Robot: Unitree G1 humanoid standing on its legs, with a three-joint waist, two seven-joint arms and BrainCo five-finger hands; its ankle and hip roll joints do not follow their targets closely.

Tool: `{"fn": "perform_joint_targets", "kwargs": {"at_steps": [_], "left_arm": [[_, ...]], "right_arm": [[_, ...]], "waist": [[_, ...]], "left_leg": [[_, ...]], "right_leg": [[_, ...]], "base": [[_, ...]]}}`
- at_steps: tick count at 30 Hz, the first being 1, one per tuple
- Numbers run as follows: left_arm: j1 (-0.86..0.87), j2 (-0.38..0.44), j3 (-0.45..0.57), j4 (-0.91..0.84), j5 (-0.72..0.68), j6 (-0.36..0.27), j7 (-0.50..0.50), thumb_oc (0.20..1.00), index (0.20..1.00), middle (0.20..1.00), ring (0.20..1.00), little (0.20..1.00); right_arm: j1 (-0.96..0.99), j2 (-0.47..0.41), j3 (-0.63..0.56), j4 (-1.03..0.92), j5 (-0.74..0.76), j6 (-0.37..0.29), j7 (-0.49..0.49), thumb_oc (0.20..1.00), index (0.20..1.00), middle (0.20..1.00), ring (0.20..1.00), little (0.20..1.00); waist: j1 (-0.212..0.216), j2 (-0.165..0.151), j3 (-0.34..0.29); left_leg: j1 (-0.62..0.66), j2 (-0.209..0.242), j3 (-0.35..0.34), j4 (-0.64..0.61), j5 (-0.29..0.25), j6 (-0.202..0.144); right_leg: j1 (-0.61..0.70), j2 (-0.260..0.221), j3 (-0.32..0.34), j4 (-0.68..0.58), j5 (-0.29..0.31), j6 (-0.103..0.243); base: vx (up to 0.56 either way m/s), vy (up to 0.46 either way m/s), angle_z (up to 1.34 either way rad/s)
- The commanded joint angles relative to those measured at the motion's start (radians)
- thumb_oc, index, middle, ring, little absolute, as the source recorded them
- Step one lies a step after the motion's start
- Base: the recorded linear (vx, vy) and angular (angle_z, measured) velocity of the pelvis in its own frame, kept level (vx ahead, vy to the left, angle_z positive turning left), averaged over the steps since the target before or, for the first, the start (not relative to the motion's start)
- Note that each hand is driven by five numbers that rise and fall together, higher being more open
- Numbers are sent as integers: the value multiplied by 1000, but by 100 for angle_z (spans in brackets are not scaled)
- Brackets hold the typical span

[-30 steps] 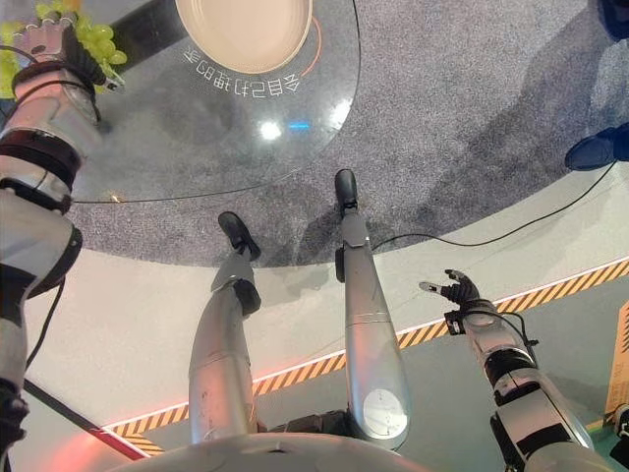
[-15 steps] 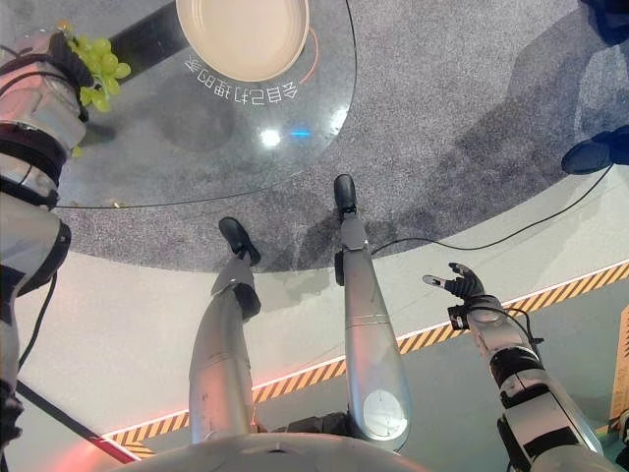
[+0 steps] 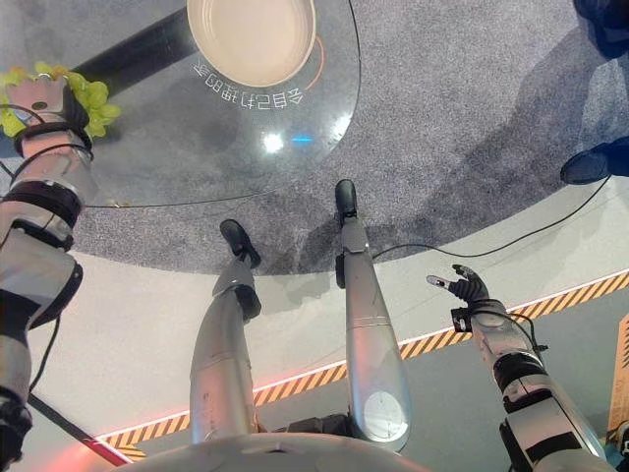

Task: Pick up fruits into the plate

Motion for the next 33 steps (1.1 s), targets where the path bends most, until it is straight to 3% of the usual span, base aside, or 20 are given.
{"fn": "perform_joint_targets", "kwargs": {"at_steps": [1,3,4,6,7,13,20,23,28,33], "left_arm": [[113,31,84,94,-158,-41,71,200,200,200,200,200],[130,32,147,65,-325,-105,131,200,200,200,200,200],[132,32,153,62,-331,-106,128,200,200,200,200,200],[153,26,244,21,-503,-209,183,200,200,200,200,200],[152,24,277,0,-538,-243,195,200,200,200,200,200],[210,-2,387,-149,-727,-404,266,200,200,200,200,200],[297,-87,482,-408,-924,-607,251,200,200,200,200,200],[322,-109,493,-472,-922,-647,251,200,200,200,200,200],[301,-94,467,-501,-861,-625,273,200,200,200,200,200],[272,-76,458,-501,-905,-648,249,200,200,200,200,200]], "right_arm": [[52,-21,11,-27,24,-7,-27,1000,1000,1000,1000,1000],[60,-16,18,-58,22,-14,-46,1000,1000,1000,1000,1000],[61,-16,18,-61,22,-15,-47,1000,1000,1000,1000,1000],[79,1,19,-96,18,-31,-70,1000,1000,1000,1000,1000],[76,5,16,-114,13,-30,-81,1000,1000,1000,1000,1000],[105,20,25,-218,-46,-25,-128,1000,1000,1000,1000,1000],[164,34,34,-385,-130,-65,-190,1000,1000,1000,1000,1000],[184,37,29,-417,-156,-87,-191,1000,1000,1000,1000,1000],[191,29,27,-426,-167,-91,-182,1000,1000,1000,1000,1000],[203,23,27,-414,-178,-125,-175,1000,1000,1000,1000,1000]], "waist": [[7,-46,30],[14,-47,30],[14,-47,30],[23,-47,30],[23,-48,30],[36,-44,30],[43,-48,30],[43,-49,30],[40,-48,30],[34,-41,30]], "left_leg": [[-25,-87,-9,66,-113,9],[-13,-91,-11,57,-111,9],[-12,-91,-12,56,-111,9],[1,-96,-18,52,-114,10],[-17,-98,-8,42,-79,17],[11,-104,-8,37,-83,16],[43,-111,-6,32,-96,22],[59,-110,2,28,-101,23],[66,-108,12,22,-99,23],[74,-109,21,18,-101,26]], "right_leg": [[57,89,-48,20,-129,-31],[69,90,-50,13,-130,-29],[70,90,-51,12,-131,-29],[85,87,-57,9,-136,-28],[67,83,-62,-2,-105,-33],[94,73,-76,0,-115,-32],[126,68,-91,4,-127,-29],[140,59,-101,-2,-126,-24],[147,51,-106,-9,-120,-21],[149,47,-104,-9,-120,-19]], "base": [[-24,3,5],[-24,-5,5],[-18,-17,3],[-47,-20,1],[-87,-29,3],[-14,-2,0],[-12,-9,6],[-17,-4,5],[-8,2,3],[2,7,0]]}}
